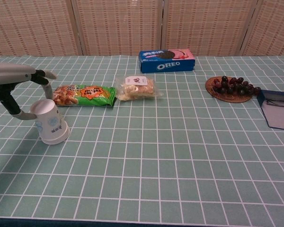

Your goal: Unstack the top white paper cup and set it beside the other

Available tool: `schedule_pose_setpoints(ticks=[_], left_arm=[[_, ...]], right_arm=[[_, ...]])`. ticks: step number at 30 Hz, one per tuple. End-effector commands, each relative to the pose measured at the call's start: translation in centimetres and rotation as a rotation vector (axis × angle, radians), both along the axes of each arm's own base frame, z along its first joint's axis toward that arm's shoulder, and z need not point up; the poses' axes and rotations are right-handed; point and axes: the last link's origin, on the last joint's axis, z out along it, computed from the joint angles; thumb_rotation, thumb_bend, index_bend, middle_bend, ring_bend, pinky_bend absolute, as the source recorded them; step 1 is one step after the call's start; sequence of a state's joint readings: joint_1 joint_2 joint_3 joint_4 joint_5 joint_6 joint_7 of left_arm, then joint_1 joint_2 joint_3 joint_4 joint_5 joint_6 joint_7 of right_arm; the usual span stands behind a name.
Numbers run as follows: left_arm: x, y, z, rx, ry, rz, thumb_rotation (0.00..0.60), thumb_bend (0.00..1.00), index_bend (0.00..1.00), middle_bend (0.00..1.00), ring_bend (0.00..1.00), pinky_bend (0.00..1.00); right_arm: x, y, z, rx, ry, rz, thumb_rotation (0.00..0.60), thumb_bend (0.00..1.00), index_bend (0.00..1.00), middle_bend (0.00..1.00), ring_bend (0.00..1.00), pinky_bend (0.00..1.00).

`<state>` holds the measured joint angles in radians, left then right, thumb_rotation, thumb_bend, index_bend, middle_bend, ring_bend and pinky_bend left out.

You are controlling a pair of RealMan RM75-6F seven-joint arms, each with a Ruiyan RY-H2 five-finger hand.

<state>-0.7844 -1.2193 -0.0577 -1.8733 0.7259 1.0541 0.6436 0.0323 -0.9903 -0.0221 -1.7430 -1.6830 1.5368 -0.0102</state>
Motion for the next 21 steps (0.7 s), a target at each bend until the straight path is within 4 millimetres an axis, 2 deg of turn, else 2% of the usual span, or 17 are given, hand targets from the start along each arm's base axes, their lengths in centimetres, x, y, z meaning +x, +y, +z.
schedule_pose_setpoints(ticks=[1, 21], left_arm=[[0.4, -0.1, 0.2, 0.007, 0.006, 0.0, 0.6, 0.3, 0.44, 0.0, 0.0, 0.0], [5.0, -1.7, 3.5, 0.062, 0.061, -0.015, 0.6, 0.3, 0.44, 0.0, 0.0, 0.0]], right_arm=[[0.0, 0.1, 0.1, -0.001, -0.002, 0.002, 0.6, 0.34, 0.05, 0.0, 0.0, 0.0], [-0.1, 0.0, 0.3, -0.007, -0.009, -0.002, 0.6, 0.34, 0.05, 0.0, 0.0, 0.0]])
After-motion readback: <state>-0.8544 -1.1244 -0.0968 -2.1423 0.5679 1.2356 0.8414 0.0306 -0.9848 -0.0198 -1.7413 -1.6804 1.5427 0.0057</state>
